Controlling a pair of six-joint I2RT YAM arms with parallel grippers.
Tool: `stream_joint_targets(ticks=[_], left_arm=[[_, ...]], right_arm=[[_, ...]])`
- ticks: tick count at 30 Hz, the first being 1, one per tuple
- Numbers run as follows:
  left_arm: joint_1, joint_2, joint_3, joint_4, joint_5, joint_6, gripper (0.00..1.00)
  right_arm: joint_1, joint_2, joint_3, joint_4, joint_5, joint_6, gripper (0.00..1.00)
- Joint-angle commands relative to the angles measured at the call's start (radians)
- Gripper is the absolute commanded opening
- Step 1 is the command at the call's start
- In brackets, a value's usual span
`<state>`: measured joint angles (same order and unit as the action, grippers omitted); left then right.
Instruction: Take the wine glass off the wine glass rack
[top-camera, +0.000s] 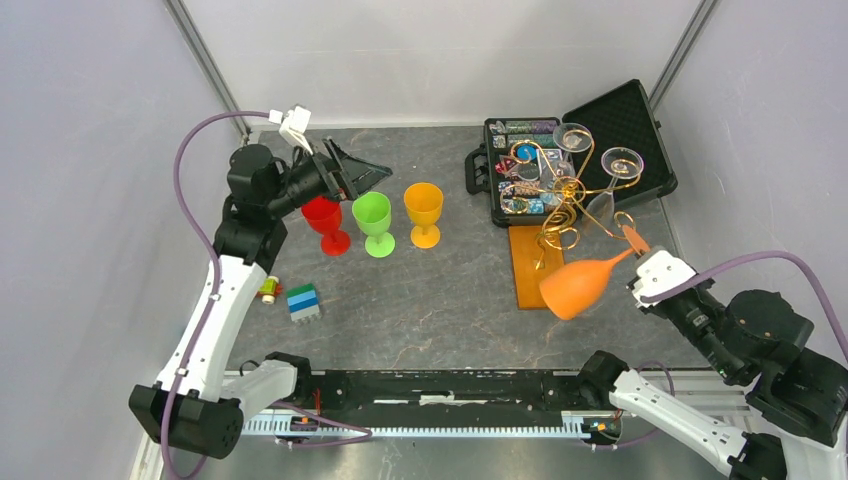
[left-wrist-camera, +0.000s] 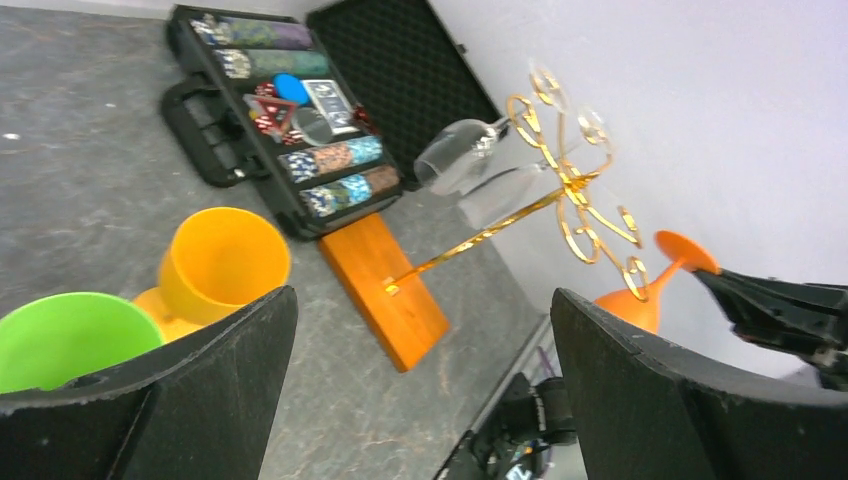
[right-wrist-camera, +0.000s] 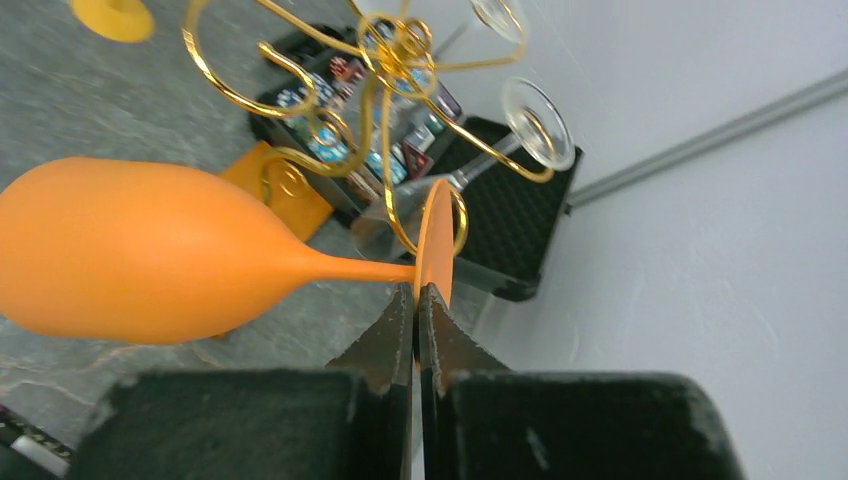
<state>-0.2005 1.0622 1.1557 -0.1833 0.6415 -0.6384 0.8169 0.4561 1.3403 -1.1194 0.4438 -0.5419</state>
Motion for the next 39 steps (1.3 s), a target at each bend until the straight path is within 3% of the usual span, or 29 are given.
stream_joint_targets(ticks=[1, 5, 10, 22, 25, 32, 39], left_arm=[[-0.038, -0.038, -0.044, 0.224, 0.109, -0.187, 1.00], [-0.149, -0.046, -0.077, 0.285, 0.070, -0.248, 1.00], [-0.272, -0.050, -0.096, 0.297, 0.002, -0.261, 1.00], [-0.311, -0.152, -0.196, 0.363, -0.191, -0.556, 1.00], [-0.310, -0.168, -0.188, 0.334, -0.200, -0.578, 0.96], [-0.310, -0.220, -0.195, 0.271, -0.255, -0.596, 0.74], [-0.310, -0.223, -0.197, 0.317, -0.207, -0.621, 0.76]], right_arm=[[0.001, -0.006, -0.009, 0.112, -0.210, 0.022, 0.00], [0.001, -0.001, -0.037, 0.314, -0.319, 0.075, 0.00], [0.000, 0.003, -0.118, 0.606, -0.343, 0.149, 0.00], [0.001, 0.110, -0.361, 1.140, -0.290, 0.247, 0.00], [0.001, 0.148, -0.370, 1.207, -0.294, 0.255, 0.00], [0.001, 0.223, -0.384, 1.325, -0.287, 0.247, 0.00], [0.001, 0.290, -0.398, 1.390, -0.336, 0.263, 0.00]])
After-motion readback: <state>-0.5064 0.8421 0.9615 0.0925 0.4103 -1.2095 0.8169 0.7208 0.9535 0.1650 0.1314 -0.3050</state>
